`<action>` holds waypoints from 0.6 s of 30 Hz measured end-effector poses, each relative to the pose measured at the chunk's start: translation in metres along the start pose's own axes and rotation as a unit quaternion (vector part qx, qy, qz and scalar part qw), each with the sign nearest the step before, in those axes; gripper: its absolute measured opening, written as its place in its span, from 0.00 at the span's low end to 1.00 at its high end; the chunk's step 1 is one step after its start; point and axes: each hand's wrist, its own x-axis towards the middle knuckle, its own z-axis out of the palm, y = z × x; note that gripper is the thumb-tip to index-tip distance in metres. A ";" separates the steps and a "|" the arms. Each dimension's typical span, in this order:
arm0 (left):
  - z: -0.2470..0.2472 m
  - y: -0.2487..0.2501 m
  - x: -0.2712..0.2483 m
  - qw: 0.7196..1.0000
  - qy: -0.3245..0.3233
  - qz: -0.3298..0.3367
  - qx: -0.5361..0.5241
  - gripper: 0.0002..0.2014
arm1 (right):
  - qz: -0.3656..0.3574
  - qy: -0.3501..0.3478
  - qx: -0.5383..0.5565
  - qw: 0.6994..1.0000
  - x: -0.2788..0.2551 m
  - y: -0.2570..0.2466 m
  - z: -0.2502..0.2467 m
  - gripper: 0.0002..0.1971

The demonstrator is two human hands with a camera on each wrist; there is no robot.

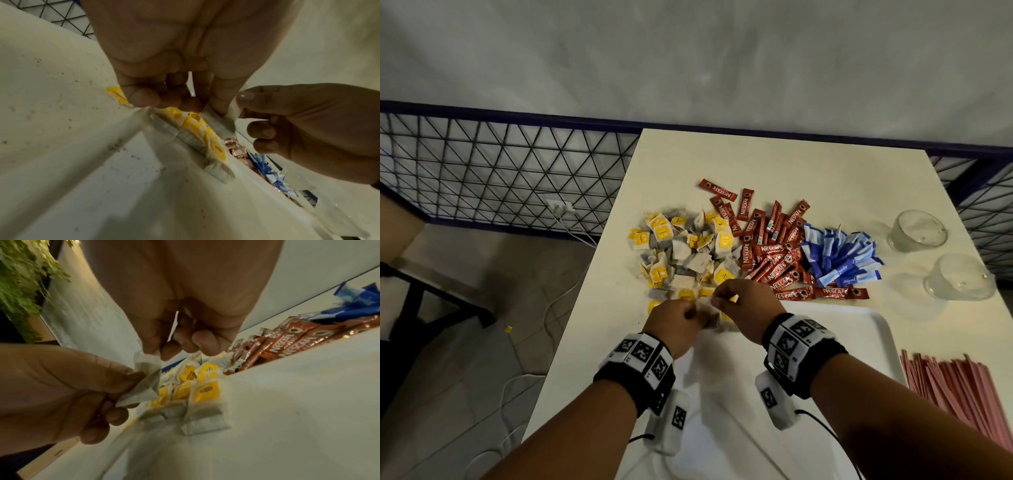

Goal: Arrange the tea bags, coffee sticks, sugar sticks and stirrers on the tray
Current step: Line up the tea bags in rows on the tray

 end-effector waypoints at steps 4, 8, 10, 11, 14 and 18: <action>0.009 0.003 0.006 0.997 -0.021 -0.013 0.079 0.16 | 0.042 -0.020 -0.012 0.999 0.007 0.005 0.009 0.07; 0.014 0.003 0.013 0.988 -0.024 -0.029 0.151 0.11 | 0.064 -0.035 -0.041 0.996 0.016 0.007 0.014 0.07; 0.013 0.004 0.014 0.983 -0.022 -0.039 0.179 0.10 | 0.072 -0.044 -0.063 0.994 0.020 0.007 0.016 0.08; 0.013 0.004 0.013 0.980 -0.015 -0.042 0.191 0.11 | 0.074 -0.046 -0.070 0.994 0.021 0.006 0.017 0.08; 0.009 0.002 0.009 0.976 0.028 0.022 0.215 0.15 | 0.069 -0.025 -0.061 0.995 0.020 0.010 0.017 0.09; 0.010 -0.004 0.008 0.940 -0.016 0.193 0.282 0.19 | -0.004 0.026 -0.032 0.999 0.005 0.031 0.010 0.08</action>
